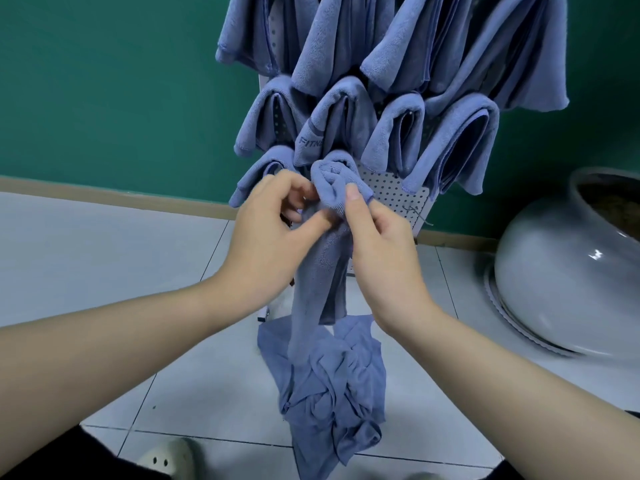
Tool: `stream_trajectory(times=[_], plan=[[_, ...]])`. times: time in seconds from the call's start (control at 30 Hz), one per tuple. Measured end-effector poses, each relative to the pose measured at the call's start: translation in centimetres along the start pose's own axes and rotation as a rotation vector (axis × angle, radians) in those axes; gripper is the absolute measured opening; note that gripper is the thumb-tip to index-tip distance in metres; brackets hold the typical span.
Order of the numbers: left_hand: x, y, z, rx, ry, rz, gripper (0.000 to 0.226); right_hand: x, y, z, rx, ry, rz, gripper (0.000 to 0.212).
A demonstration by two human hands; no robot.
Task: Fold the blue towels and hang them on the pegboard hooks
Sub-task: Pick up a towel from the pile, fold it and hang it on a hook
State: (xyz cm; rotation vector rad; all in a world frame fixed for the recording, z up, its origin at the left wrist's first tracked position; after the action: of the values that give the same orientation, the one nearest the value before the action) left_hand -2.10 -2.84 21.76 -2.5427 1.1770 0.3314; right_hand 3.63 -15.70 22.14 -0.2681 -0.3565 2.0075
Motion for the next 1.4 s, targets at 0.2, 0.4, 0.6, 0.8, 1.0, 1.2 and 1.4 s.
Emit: stream_trajectory(times=[0.2,0.4,0.6,0.8,1.0,1.2,1.4], plan=[[-0.5,-0.8,0.6,-0.13,0.143,0.04,0.06,0.4,-0.2,0.4,0.057,-0.192,0.068,0.016],[0.6,-0.1,1.5,-0.302,0.313,0.438,0.04,0.1,-1.3,0.9,0.017,-0.223,0.024,0.015],[1.0,0.0,2.1,-0.331,0.303,0.461,0.04,0.1,-2.6,3.1,-0.027,-0.401,0.104,0.021],[1.6,0.4,2.5,-0.375,0.282,0.425,0.031,-1.5,-4.9,5.5,-0.015,-0.636,0.073,0.041],[1.7,0.6,4.1,-0.406,0.152,0.522,0.022,-4.6,-7.1,6.8,-0.018,-0.754,-0.015,0.033],[1.9,1.7,5.2,-0.409,-0.071,0.718,0.012,-8.3,-9.0,6.7,-0.053,-0.793,-0.13,0.032],[1.3,1.8,5.3,-0.409,-0.292,0.905,0.004,-10.8,-8.9,5.4,0.041,-0.735,-0.314,0.025]])
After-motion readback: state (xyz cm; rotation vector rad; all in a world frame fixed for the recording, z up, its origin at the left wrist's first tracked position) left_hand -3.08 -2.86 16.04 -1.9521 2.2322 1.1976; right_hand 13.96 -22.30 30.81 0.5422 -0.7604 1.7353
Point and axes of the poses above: each hand's wrist, its own y-axis away from the middle knuckle, its own x-axis out of the palm, z = x × y, the point moved 4 cm from there along -y, towards the middle knuckle, and after that the axes turned 14 degrees about -x, right-handed, at the moved point
